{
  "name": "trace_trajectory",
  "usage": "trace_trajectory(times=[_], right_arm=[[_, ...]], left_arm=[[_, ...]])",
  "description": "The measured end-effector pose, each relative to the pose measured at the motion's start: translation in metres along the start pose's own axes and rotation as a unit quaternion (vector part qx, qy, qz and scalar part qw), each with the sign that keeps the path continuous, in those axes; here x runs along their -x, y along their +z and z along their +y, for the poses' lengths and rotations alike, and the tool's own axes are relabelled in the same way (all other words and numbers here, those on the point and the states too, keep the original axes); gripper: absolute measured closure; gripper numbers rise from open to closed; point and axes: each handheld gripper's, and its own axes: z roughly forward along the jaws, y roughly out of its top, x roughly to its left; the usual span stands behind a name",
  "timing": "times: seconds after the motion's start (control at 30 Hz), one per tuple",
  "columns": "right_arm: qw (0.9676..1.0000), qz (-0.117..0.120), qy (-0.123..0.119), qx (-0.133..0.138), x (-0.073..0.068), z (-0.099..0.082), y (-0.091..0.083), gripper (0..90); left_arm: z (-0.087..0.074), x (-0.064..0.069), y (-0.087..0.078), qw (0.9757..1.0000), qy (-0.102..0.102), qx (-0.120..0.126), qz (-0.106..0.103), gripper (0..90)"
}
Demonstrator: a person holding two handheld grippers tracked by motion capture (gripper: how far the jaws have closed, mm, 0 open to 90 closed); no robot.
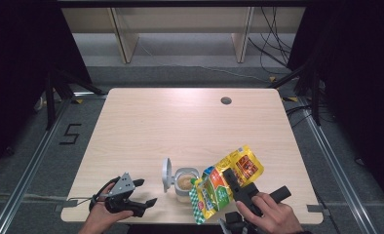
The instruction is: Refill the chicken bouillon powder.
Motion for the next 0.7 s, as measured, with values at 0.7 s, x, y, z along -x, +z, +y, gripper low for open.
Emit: trace_trajectory(times=[0.7], right_arm=[[1.0, 0.008, 0.002, 0.0, 0.0009, 0.0001, -0.0005, 60.7]], left_arm=[[-0.0001, 0.0002, 0.0004, 1.0, -0.002, 0.002, 0.0, 18.2]])
